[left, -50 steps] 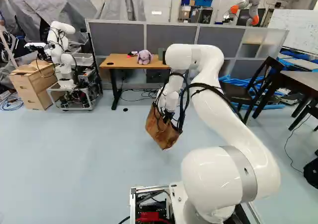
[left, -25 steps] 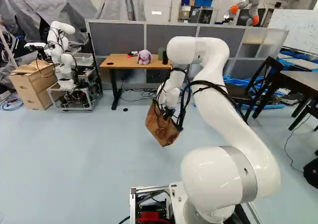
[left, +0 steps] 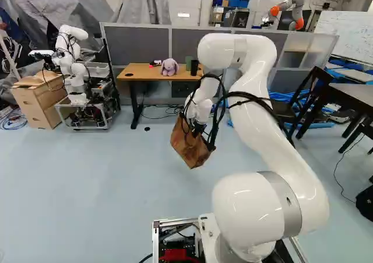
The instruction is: Pick up the bag on the ground and place it on the table
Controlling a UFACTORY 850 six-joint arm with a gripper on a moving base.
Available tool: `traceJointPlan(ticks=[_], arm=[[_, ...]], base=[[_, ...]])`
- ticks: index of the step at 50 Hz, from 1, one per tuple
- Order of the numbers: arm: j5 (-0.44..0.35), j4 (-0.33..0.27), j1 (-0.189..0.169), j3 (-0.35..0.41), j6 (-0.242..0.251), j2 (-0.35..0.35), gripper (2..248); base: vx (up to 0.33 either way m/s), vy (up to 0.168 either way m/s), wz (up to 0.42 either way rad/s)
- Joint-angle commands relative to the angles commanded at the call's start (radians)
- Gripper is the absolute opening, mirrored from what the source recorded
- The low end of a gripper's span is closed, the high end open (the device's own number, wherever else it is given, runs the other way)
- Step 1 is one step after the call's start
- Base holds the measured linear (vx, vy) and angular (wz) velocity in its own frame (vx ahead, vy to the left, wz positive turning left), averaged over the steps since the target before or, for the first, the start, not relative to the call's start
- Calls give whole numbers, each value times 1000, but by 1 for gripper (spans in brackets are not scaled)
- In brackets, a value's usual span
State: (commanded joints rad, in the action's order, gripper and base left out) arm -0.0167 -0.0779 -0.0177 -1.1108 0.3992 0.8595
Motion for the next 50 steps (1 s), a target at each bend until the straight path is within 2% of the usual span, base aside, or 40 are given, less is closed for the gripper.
traceJointPlan(ticks=[26, 50], arm=[[3, 0, 0, 56, 0, -95, 25], [57, 24, 0, 103, 0, -181, 25]], base=[[0, 0, 0], [0, 0, 0]])
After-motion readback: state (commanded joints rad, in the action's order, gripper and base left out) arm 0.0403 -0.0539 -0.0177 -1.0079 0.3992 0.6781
